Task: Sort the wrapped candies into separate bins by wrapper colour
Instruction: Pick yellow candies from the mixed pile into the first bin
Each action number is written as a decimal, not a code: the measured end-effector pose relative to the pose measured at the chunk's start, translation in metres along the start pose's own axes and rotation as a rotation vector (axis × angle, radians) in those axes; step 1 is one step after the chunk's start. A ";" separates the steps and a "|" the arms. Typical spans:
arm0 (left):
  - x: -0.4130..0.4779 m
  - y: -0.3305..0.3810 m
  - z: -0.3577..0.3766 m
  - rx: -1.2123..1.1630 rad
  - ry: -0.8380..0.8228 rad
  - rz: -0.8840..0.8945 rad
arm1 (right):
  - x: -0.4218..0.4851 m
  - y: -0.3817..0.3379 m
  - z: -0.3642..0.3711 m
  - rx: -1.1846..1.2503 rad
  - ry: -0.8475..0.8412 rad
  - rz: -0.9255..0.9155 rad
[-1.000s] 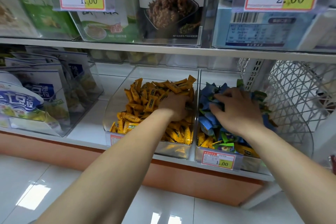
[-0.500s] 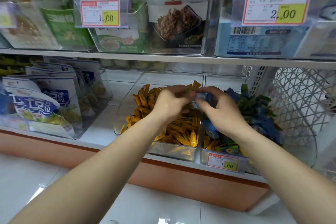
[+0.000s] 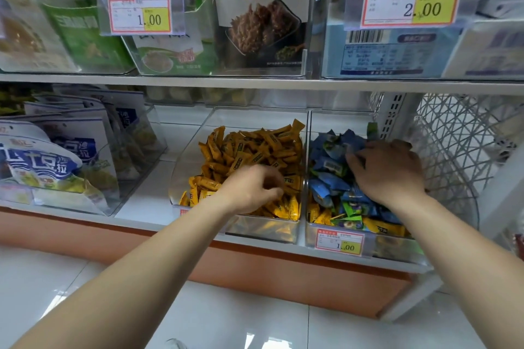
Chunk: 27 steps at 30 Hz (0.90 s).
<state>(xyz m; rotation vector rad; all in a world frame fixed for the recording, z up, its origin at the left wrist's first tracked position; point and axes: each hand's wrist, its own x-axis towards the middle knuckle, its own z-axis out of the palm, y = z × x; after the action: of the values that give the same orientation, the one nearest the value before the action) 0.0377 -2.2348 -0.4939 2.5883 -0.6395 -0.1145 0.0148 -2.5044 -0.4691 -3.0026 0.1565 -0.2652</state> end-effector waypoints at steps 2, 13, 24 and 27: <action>0.004 0.001 0.004 0.148 -0.154 0.022 | -0.002 -0.007 -0.004 0.060 0.130 -0.048; 0.016 -0.025 -0.023 0.440 -0.081 0.021 | -0.016 -0.067 0.009 0.112 -0.060 -0.392; 0.023 -0.019 -0.019 0.211 -0.137 -0.006 | -0.016 -0.066 0.015 0.130 -0.056 -0.406; 0.024 -0.009 -0.004 0.193 -0.232 0.011 | -0.017 -0.067 0.014 0.132 -0.045 -0.404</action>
<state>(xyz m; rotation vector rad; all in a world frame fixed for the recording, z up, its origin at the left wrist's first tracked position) 0.0639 -2.2374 -0.4942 2.7815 -0.7815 -0.3707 0.0070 -2.4348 -0.4771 -2.8783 -0.4582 -0.2334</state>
